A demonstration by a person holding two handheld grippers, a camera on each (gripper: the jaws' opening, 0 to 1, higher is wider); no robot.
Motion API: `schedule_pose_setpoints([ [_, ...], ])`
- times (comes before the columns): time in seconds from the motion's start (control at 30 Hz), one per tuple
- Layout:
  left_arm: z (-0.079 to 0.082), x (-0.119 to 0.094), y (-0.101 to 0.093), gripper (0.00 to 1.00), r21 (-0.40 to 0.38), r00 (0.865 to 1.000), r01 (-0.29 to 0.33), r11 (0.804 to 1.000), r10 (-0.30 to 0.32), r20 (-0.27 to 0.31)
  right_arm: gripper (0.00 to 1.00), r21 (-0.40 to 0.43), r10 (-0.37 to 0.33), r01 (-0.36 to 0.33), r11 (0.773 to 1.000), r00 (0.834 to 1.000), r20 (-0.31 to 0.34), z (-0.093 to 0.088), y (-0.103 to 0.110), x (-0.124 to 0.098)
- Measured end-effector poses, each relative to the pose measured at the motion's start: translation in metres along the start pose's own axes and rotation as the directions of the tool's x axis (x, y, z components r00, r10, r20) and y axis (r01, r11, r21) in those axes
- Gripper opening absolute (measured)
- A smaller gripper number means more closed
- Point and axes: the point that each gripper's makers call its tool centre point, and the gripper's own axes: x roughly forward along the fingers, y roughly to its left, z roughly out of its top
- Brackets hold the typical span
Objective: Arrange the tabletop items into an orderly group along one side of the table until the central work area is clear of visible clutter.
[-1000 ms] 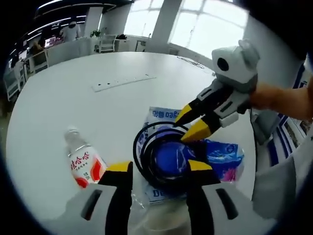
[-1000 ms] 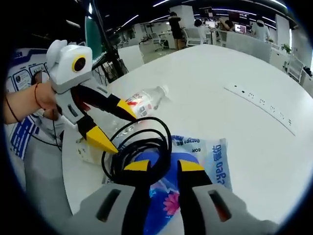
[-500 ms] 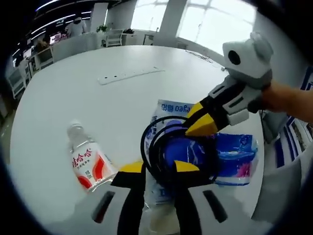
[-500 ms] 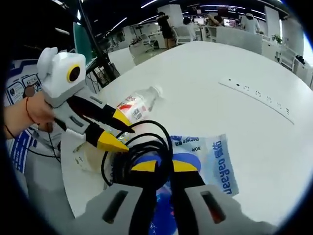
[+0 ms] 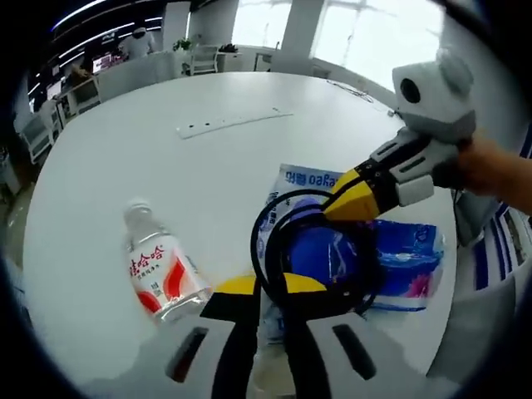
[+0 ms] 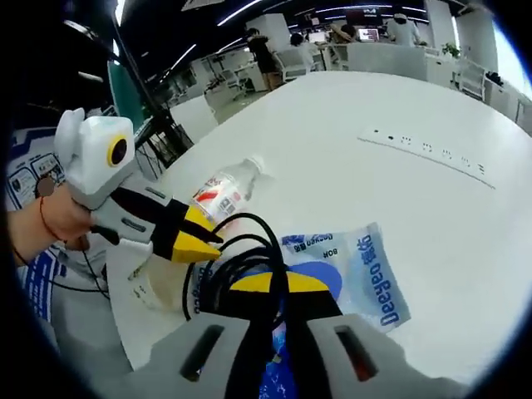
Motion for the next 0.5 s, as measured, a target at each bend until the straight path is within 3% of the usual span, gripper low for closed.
schedule_pose_setpoints([
  [0.5,0.010,-0.012,0.000,0.00,-0.093,0.999,0.000,0.996,0.005,0.047,0.00,0.056,0.040,-0.041,0.998,0.999,0.021,0.006,0.013,-0.011],
])
